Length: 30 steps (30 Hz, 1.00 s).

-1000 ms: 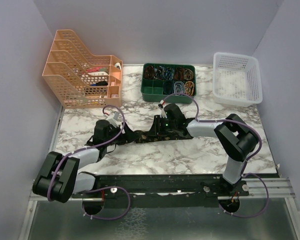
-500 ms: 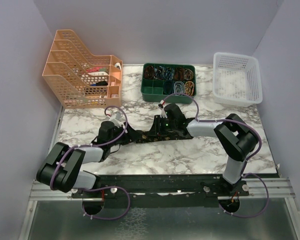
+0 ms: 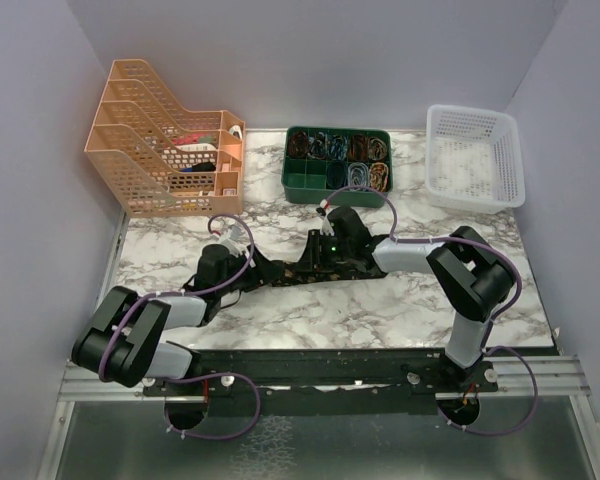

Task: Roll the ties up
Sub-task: Roll the tie at the center of the board.

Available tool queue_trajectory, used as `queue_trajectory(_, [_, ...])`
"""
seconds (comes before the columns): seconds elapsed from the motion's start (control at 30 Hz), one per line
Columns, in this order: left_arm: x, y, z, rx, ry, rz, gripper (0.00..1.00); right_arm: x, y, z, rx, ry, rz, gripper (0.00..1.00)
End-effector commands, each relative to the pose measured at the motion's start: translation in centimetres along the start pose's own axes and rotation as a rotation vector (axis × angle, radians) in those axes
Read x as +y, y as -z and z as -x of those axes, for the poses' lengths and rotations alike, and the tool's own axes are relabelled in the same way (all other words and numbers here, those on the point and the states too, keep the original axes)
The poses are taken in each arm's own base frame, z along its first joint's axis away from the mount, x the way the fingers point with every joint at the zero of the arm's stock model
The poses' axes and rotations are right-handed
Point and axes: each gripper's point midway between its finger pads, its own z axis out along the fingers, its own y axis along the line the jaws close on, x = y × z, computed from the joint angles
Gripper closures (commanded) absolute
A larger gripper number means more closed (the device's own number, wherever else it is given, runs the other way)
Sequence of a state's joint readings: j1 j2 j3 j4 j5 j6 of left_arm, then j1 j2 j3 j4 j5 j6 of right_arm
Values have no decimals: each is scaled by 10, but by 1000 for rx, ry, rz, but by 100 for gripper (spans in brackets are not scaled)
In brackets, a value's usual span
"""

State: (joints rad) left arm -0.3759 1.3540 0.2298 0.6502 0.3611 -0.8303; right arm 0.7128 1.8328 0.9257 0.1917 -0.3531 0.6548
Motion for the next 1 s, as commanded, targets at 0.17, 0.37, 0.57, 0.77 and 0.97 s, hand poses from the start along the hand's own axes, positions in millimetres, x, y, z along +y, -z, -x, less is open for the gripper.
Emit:
queue_trajectory(0.17, [-12,7,5,-30,-42,-39,31,-21,-2,-13,42,-10,-73,67])
queue_trajectory(0.37, [-6,7,6,-40,-29,-8,34,-20,-1,-12,38,-11,-68,67])
queue_trajectory(0.57, [4,1,-1,0,-12,25,35,-20,-1,-13,42,-12,-68,67])
queue_trajectory(0.77, [4,1,4,-24,-19,35,36,-19,-1,-12,41,-8,-63,67])
queue_trajectory(0.97, [1,-2,4,-5,-10,26,40,-18,-1,-12,46,-7,-61,67])
